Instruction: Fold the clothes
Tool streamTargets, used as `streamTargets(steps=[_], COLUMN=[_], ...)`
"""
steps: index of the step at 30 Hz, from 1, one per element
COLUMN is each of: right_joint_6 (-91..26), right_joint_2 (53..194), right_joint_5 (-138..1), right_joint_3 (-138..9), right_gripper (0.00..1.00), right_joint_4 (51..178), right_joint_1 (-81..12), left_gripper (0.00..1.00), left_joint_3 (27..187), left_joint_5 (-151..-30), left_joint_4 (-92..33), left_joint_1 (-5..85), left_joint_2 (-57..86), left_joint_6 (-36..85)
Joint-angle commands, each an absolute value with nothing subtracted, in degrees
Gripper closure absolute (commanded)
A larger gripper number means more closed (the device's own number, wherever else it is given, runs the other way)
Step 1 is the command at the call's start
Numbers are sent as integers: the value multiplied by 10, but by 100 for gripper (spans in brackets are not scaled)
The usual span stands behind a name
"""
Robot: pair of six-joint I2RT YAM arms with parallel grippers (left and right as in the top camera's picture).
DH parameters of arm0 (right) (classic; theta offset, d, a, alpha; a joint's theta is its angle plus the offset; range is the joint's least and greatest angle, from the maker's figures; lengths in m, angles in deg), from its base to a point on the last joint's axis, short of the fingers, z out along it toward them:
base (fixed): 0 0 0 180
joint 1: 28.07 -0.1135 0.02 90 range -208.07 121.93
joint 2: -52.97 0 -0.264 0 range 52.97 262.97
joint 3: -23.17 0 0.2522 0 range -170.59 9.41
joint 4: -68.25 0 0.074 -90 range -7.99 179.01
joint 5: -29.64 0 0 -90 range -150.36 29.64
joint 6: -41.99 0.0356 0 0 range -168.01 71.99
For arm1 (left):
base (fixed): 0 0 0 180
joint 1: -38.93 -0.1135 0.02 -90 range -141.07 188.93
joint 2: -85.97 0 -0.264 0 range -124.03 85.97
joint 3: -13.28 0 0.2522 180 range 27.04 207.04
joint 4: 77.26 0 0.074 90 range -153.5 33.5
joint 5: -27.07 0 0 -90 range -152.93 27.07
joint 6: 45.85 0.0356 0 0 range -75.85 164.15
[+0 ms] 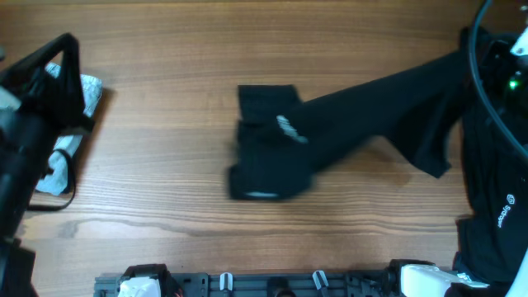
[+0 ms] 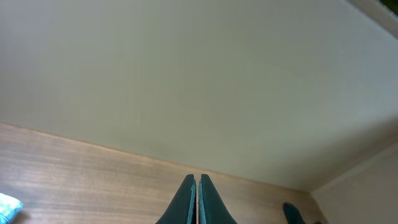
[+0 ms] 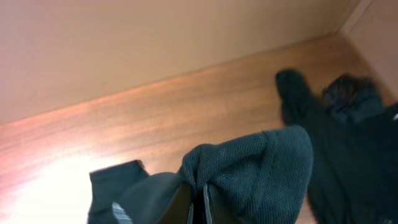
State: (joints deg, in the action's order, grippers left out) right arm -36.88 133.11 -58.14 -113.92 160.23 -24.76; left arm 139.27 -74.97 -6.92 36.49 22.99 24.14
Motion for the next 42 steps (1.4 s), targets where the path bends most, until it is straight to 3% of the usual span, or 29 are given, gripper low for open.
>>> streamTargets(steps=[1,4,9,16,21,22,24,26,27,32,37,39,42], right_joint_6=[-389,-389,-389,-388,-389,-389,-389,-390,-390,-390,-390,-390,-390], right_joint_2=[1349,1385,1424,1443,1443,1443,1443,1443,1443,1443,1443,1443,1443], right_joint_5=[-544,-545,-561,-524,-524,-524,-524,-524,-524,-524,-524,-524,-524], right_joint_3=[-1156,-1156,-1156,-1156,-1156,-1156,-1156,-1156,-1156,-1156,-1156,-1156,-1156], right_gripper=[96,96,96,96,96,96,96,96,96,96,96,95,96], right_joint_4=[1610,1632,1636,1655,1656,1656,1657,1659,1660,1663,1664,1663,1663], right_joint_1=[-247,-247,-247,-247,-247,-247,-247,-247,-247,-247,-247,-247,-247], left_gripper=[96,96,96,96,94,80,81,47,40,31,23,27,59], left_joint_3=[1396,1396,1396,1396,1396,1396,1396,1396,1395,1394,1364,1339,1323], left_joint_5=[-749,-833,-870,-896,-919,-919,-918,-918,-913,-807,-797,-798,-798], left_joint_4=[-48,16,82,65,29,24,11,-12,-21,-22,-26,-50,-69], left_joint_1=[361,361,396,611,726,744,784,817,826,838,838,839,848], left_joint_2=[200,134,-8,-300,-420,-433,-456,-479,-488,-494,-499,-499,-499], left_joint_6=[249,249,254,259,240,240,224,165,139,76,72,72,72])
